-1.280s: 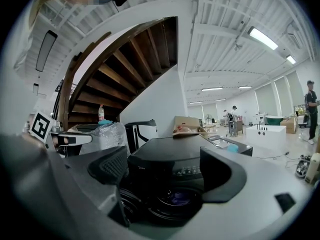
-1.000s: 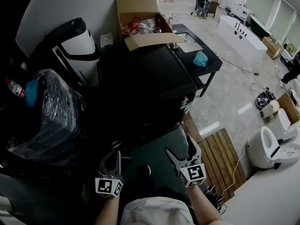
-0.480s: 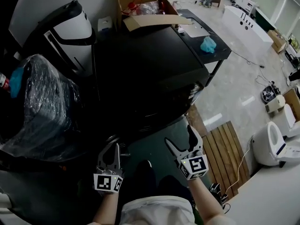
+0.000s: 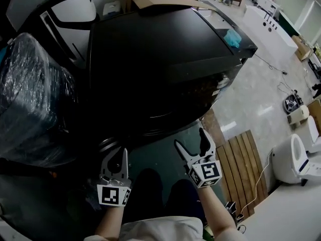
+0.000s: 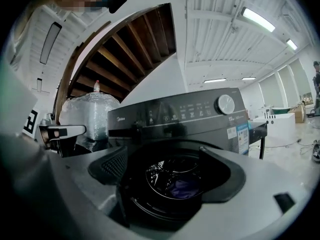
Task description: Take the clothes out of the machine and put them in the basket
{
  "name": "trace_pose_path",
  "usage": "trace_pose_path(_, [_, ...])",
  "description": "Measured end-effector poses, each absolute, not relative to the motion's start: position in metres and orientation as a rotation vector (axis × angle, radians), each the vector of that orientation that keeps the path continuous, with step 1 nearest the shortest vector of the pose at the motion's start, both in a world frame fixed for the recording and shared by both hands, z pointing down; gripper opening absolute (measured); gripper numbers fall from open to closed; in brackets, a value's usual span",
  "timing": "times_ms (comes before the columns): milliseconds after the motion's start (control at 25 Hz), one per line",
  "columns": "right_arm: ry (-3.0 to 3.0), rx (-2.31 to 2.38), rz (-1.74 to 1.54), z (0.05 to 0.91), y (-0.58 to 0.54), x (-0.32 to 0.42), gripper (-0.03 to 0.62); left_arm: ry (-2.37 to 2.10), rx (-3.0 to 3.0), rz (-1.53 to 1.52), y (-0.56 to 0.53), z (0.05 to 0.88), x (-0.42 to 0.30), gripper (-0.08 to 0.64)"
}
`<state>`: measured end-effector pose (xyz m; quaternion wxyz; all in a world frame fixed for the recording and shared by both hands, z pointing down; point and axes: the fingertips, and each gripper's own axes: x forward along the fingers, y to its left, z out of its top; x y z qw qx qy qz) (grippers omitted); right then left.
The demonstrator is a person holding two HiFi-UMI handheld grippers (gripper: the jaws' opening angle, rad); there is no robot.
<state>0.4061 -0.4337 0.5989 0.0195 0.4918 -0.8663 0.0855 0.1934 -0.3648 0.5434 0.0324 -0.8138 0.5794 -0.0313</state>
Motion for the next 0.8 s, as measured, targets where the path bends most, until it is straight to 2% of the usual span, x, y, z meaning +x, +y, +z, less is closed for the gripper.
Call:
trace_pose_path(160, [-2.693, 1.523, 0.256, 0.647, -0.450, 0.409, 0.451, 1.768, -2.573, 0.021, -0.373, 0.585, 0.208, 0.021])
trace_pose_path(400, [-2.707, 1.489, 0.286, 0.715, -0.462, 0.409, 0.454, 1.737, -2.565, -0.014, -0.378, 0.651, 0.214, 0.020])
trace_pose_path(800, [-2.729, 1.477, 0.279, 0.772, -0.465, 0.400, 0.453, 1.762, -2.527, -0.014, -0.381, 0.692, 0.217, 0.021])
